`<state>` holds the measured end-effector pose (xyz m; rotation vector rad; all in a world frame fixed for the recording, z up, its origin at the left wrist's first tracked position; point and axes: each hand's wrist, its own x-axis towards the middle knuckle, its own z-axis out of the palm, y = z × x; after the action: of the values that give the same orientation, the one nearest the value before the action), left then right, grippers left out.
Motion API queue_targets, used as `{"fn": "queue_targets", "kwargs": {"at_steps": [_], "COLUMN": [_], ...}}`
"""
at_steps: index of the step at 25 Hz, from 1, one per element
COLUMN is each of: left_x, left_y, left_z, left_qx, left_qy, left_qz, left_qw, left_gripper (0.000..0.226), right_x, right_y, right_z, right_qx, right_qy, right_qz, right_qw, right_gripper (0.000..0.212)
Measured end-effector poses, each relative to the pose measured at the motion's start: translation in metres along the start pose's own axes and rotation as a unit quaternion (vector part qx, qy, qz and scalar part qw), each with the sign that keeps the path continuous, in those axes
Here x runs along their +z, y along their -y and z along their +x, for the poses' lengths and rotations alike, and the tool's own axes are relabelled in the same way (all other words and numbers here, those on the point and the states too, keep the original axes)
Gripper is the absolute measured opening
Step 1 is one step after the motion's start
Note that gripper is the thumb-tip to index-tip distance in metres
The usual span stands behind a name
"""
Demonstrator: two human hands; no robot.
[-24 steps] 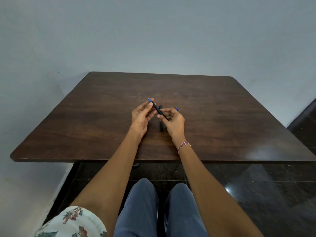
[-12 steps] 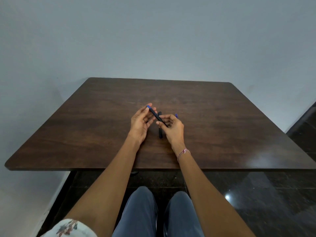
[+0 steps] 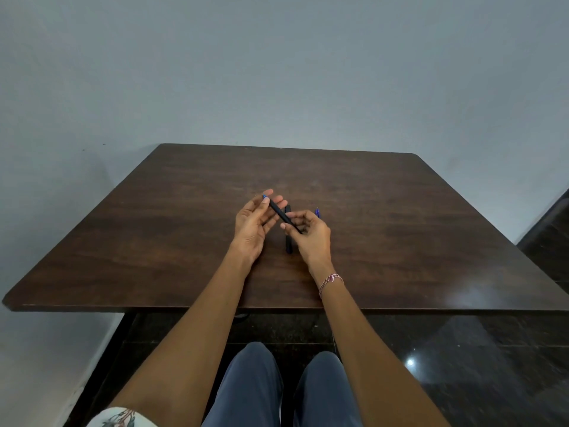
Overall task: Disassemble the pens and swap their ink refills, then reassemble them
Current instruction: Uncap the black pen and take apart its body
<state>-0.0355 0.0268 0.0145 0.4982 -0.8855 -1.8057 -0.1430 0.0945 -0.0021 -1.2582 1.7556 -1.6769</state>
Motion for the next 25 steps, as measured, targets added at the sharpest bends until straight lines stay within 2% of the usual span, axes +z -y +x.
{"fn": "queue_targets", "kwargs": {"at_steps": [7, 15, 19, 22, 25], "left_x": [-0.0001, -0.0033, -0.0011, -0.0036, -0.0064], "left_y": [-0.0016, 0.0024, 0.0041, 0.0030, 0.0018], "left_z": [0.0009, 0.0022, 0.0025, 0.0023, 0.0015], "left_qx": [-0.026, 0.002, 0.032, 0.010, -0.009], "left_qy": [0.030, -0.018, -0.044, -0.026, 0.003], "left_qz": [-0.015, 0.011, 0.040, 0.025, 0.007], "left_qw": [0.999, 1.000, 0.998, 0.999, 1.000], "left_gripper": [0.028, 0.017, 0.020, 0.017, 0.024], "right_x": [-0.0003, -0.0012, -0.0007, -0.0011, -0.0012], "right_y": [0.0025, 0.0055, 0.0068, 0.0064, 0.0069], "right_z": [-0.0012, -0.0030, -0.0046, -0.0055, -0.0052], "right_qx": [0.016, 0.025, 0.013, 0.013, 0.020], "right_qy": [0.001, 0.003, 0.012, 0.008, 0.007], "right_qz": [0.002, 0.015, -0.001, -0.001, 0.007], "right_qw": [1.000, 1.000, 1.000, 1.000, 1.000], "right_gripper": [0.023, 0.022, 0.023, 0.023, 0.023]}}
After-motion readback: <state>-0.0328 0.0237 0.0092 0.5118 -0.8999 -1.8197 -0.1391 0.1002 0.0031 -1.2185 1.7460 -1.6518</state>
